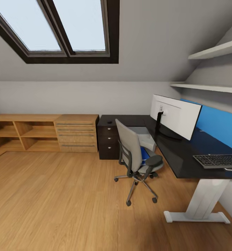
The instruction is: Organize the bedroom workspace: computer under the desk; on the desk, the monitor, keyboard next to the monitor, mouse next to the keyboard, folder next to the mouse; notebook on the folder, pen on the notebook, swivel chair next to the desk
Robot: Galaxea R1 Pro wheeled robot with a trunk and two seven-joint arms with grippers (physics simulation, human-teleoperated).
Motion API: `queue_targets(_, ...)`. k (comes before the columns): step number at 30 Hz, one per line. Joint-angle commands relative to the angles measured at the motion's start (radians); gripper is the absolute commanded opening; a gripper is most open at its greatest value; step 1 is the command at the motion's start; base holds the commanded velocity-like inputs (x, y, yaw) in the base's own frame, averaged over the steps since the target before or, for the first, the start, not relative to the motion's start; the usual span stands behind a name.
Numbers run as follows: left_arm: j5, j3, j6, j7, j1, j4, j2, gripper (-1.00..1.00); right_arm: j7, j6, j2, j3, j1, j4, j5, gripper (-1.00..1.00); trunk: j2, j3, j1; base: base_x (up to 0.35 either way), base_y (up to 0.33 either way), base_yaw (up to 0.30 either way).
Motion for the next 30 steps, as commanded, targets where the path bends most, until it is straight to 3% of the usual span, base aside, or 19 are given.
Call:
queue_targets(1, 0.002, 0.000, -0.002, 0.007, 0.000, -0.002, 0.000, 1.00, 0.000, -0.003, 0.000, -0.001, -0.001, 0.001, 0.000, 1.00, -0.008, -0.004, 0.004, 0.000, 0.000, 0.000)
queue_targets(7, 0.002, -0.004, -0.003, 0.140, 0.000, -0.033, -0.010, 1.00, 0.000, -0.003, 0.000, 0.000, -0.001, 0.001, 0.000, 1.00, -0.050, -0.023, 0.027, 0.000, 0.000, 0.000)
queue_targets(17, -0.004, -0.008, 0.003, 0.152, 0.000, -0.041, -0.028, 1.00, -0.001, -0.002, 0.001, 0.000, -0.001, 0.006, -0.001, 1.00, -0.120, -0.054, 0.065, 0.000, 0.012, 0.000)
queue_targets(30, -0.003, -0.006, -0.004, 0.153, 0.000, -0.041, -0.031, 1.00, -0.001, -0.003, 0.000, 0.000, -0.001, 0.004, -0.001, 1.00, -0.211, -0.095, 0.115, 0.000, 0.242, 0.000)
